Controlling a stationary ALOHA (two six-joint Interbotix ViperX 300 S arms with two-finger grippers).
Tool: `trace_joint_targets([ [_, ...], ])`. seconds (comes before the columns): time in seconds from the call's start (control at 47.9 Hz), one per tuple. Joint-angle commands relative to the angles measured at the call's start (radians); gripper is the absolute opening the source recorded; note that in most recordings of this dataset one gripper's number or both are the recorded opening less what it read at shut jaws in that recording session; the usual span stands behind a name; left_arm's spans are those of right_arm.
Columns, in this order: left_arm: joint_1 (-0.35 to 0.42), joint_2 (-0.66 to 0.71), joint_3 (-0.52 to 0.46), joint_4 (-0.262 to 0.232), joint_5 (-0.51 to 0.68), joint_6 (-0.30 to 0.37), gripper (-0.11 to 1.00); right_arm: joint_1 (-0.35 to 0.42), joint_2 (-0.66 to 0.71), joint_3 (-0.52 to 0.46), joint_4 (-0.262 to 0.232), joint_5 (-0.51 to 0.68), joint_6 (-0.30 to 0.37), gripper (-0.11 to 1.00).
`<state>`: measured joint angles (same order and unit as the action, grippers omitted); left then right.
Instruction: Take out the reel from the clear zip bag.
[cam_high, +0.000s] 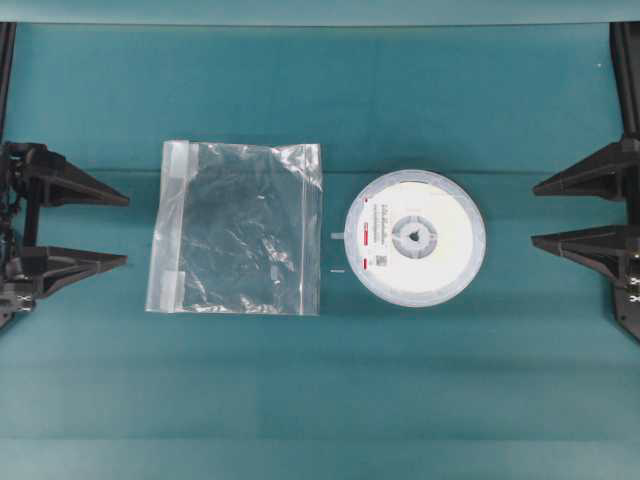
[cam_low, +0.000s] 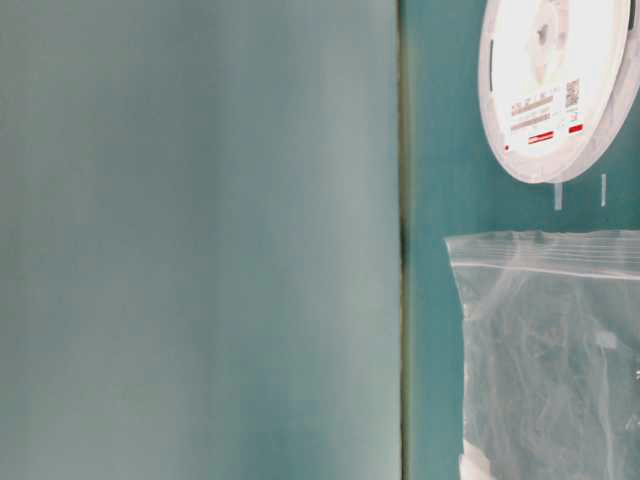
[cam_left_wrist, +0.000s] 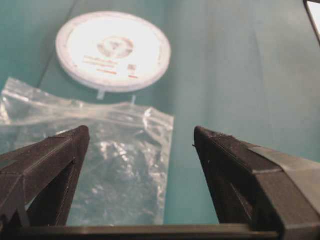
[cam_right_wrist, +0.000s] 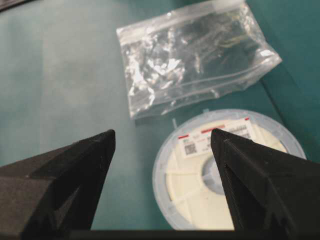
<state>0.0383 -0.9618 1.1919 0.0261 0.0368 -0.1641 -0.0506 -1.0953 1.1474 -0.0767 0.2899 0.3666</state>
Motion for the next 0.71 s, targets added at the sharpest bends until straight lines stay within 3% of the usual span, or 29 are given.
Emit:
trace_joint_targets([
  [0.0,-0.003,0.008,-0.023,0.003,-0.005,0.0,0.92,0.002,0.005,-0.008,-0.003,-0.009,-0.006,0.91],
  [0.689,-0.003,0.008,-0.023,0.003,-0.005,0.0,0.92,0.002,0.005,-0.003,-0.003,-0.009,-0.005,0.91],
])
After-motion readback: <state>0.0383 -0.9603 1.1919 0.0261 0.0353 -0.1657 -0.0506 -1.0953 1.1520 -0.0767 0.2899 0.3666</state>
